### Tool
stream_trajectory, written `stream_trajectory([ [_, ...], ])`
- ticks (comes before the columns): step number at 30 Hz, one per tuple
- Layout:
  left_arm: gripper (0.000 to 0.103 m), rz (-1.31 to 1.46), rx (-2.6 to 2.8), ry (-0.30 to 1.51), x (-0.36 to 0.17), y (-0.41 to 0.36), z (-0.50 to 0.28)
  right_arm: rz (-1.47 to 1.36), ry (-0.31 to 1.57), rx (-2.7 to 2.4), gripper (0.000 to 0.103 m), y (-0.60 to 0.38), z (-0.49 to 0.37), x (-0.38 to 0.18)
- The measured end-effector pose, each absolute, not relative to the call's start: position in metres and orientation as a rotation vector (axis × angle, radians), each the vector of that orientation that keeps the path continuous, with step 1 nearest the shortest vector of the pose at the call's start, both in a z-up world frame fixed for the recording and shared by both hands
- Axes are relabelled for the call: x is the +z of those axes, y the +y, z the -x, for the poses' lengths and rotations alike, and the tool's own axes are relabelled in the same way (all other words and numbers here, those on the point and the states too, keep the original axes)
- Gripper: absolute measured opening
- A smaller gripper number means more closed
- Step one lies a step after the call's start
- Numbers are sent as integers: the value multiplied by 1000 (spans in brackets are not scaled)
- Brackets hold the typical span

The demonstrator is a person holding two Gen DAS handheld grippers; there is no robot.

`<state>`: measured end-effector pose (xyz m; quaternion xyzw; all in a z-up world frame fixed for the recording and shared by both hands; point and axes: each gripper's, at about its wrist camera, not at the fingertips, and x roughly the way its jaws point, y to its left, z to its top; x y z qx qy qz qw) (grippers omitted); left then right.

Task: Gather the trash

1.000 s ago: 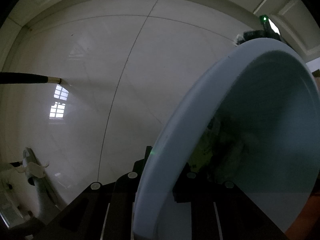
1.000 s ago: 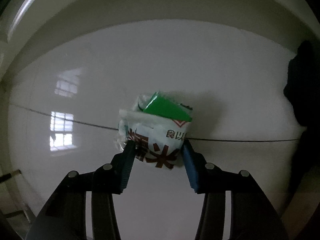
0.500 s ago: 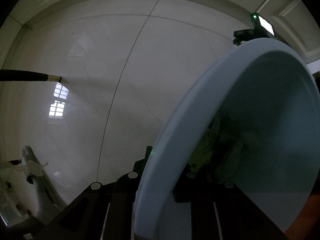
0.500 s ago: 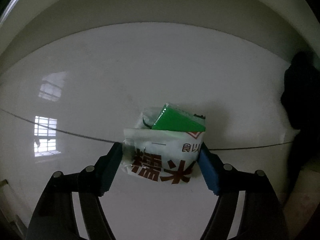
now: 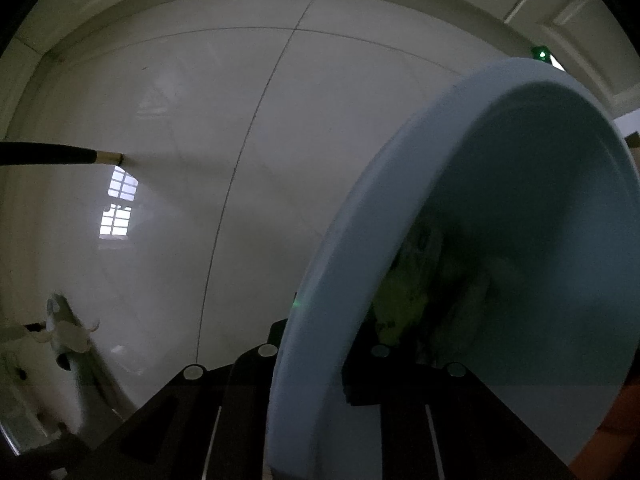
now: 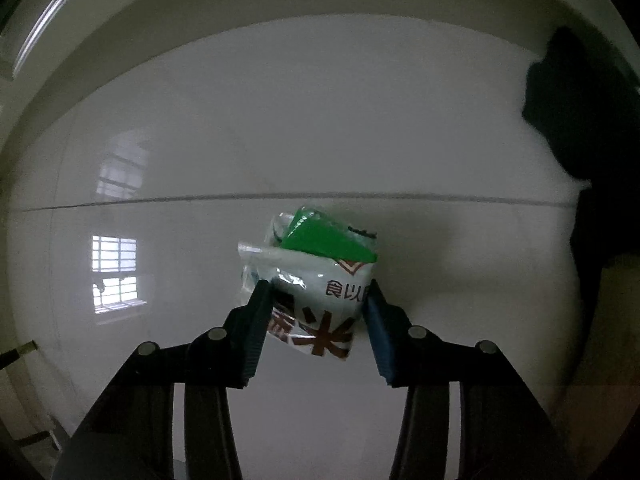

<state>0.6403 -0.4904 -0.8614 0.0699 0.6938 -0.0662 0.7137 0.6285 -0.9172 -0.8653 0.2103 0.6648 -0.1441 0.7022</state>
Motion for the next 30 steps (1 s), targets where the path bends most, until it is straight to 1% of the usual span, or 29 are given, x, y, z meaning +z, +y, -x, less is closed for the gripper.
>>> stream_trajectory([
  [1,9,-153,-148,1537,-861,-490,-641,-460,1474,-335,51,-913,-628,-866],
  [3,9,-154,-147,1533,-860,-492,-637,-444,1440,-375,90,-902,-635,-867],
  [4,9,-154,-147,1532,-860,-492,-637,-465,1423,-383,92,-900,-639,-867],
  [7,9,-158,-148,1530,-860,-494,-635,-458,1447,-385,90,-892,-647,-875],
  [8,9,-157,-147,1529,-860,-494,-635,-418,1493,-396,85,-886,-651,-885],
  [9,9,-156,-144,1529,-861,-495,-634,-403,1510,-401,85,-888,-650,-888],
  [10,9,-155,-141,1528,-862,-495,-634,-346,1495,-415,84,-880,-654,-891],
  [13,9,-150,-131,1526,-863,-499,-633,-320,1465,-393,78,-863,-657,-898],
  [16,9,-148,-123,1526,-864,-503,-631,-309,1473,-355,75,-864,-652,-894],
  [17,9,-148,-121,1526,-864,-503,-631,-326,1471,-347,71,-868,-649,-892],
  [24,9,-159,-120,1525,-863,-508,-629,-381,1487,-327,70,-883,-626,-888],
  [30,9,-165,-118,1518,-862,-512,-627,-412,1459,-351,70,-883,-594,-858],
])
